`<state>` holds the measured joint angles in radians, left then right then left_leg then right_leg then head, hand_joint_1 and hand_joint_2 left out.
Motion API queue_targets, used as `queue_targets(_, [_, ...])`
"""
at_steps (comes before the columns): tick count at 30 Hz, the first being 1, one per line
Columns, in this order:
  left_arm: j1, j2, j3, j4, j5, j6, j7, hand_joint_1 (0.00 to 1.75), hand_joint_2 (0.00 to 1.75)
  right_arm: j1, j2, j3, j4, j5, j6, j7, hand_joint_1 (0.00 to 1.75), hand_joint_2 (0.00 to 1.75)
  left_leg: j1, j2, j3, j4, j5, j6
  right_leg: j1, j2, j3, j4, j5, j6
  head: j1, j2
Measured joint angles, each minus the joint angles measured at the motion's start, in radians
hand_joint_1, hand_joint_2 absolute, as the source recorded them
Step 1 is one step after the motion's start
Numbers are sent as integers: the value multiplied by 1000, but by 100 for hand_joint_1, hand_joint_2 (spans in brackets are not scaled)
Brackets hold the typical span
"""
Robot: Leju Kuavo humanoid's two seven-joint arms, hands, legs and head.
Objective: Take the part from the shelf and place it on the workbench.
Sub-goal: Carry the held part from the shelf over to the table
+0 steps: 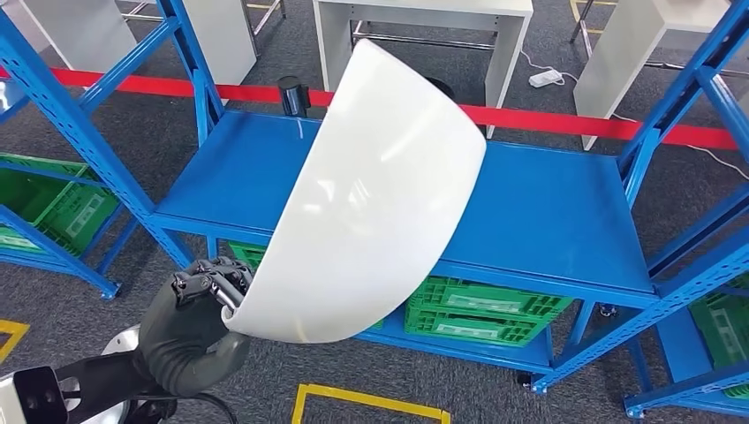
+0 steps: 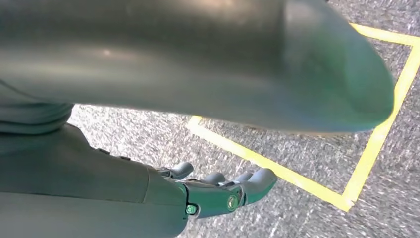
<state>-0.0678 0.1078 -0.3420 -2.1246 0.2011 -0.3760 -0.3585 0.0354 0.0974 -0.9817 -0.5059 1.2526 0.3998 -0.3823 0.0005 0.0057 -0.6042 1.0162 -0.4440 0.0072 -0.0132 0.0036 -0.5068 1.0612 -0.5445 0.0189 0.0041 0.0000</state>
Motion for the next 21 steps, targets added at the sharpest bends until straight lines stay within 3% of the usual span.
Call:
queue_targets(2, [1, 2, -1, -1, 2, 2, -1, 175, 175, 4, 6, -6, -17, -12, 23, 15, 0, 0, -1, 1, -6, 4, 12, -13, 5, 2, 29, -53, -16, -15, -1, 0])
queue_targets(4, [2, 5, -4, 1, 4, 2, -1, 175, 175, 9, 11, -14, -26, -19, 40, 25, 0, 0, 1, -1, -12, 5, 18, -25, 4, -1, 17, -55, -1, -31, -2, 0])
queue_targets(5, [3, 7, -5, 2, 5, 2, -1, 175, 175, 11, 13, -18, -30, -21, 45, 28, 0, 0, 2, -3, -21, 19, 0, -30, 3, -3, 8, -57, 10, -40, -4, 0])
queue_targets(6, [3, 9, -6, 3, 5, 2, -1, 175, 175, 12, 14, -21, -34, -22, 50, 30, 0, 0, 3, -4, -33, 50, -36, -35, 1, -5, -4, -59, 22, -47, -6, 0])
queue_targets(8, [3, 12, -8, 6, 6, 2, -1, 175, 175, 13, 15, -28, -39, -23, 58, 31, 0, 0, 6, -5, -65, 165, -135, -42, 1, -7, -34, -58, 45, -54, -13, 0])
queue_targets(9, [3, 13, -8, 8, 6, 2, -1, 175, 175, 13, 15, -30, -40, -24, 62, 31, 0, 0, 7, -5, -76, 226, -168, -46, 1, -8, -49, -58, 56, -53, -16, 0])
queue_targets(10, [3, 14, -8, 10, 6, 2, -1, 175, 175, 13, 15, -32, -41, -25, 66, 30, 0, 0, 7, -5, -77, 269, -178, -47, 2, -8, -63, -57, 67, -52, -18, 0])
queue_targets(11, [2, 15, -8, 13, 5, 2, -1, 175, 175, 13, 15, -34, -42, -27, 68, 28, 0, 0, 7, -5, -64, 281, -164, -47, 2, -8, -78, -56, 77, -50, -20, 0])
queue_targets(13, [-1, 17, -9, 16, 0, 2, -2, 175, 175, 11, 15, -35, -42, -31, 71, 21, 0, 0, 7, -4, 16, 197, -108, -43, 2, -9, -103, -54, 96, -45, -23, 0])
queue_targets(15, [-8, 17, -13, 18, -7, 2, -4, 175, 175, 7, 15, -36, -41, -33, 69, 15, 0, 0, 4, -4, 125, 42, -101, -33, 4, -8, -118, -52, 112, -35, -25, 0])
queue_targets(16, [-13, 18, -15, 19, -10, 1, -5, 175, 175, 3, 14, -36, -41, -33, 69, 14, 0, 0, 3, -5, 158, -11, -112, -27, 5, -7, -120, -51, 119, -29, -26, 0])
queue_targets(17, [-17, 18, -18, 20, -14, 0, -6, 175, 175, 0, 12, -37, -38, -33, 68, 12, 0, 0, 0, -5, 172, -40, -122, -19, 5, -8, -120, -53, 126, -22, -25, 0])
queue_targets(19, [-30, 20, -26, 25, -20, -3, -6, 175, 175, -10, 5, -37, -25, -33, 66, 6, 0, 0, -1, -6, 162, -48, -113, -2, 2, -10, -120, -55, 135, -8, -25, 0])
queue_targets(21, [-47, 22, -37, 32, -22, -7, -3, 175, 175, -19, -4, -37, -4, -34, 61, 0, 0, 0, 0, -10, 149, -51, -94, 15, -1, -10, -139, -14, 102, 4, -21, 0])
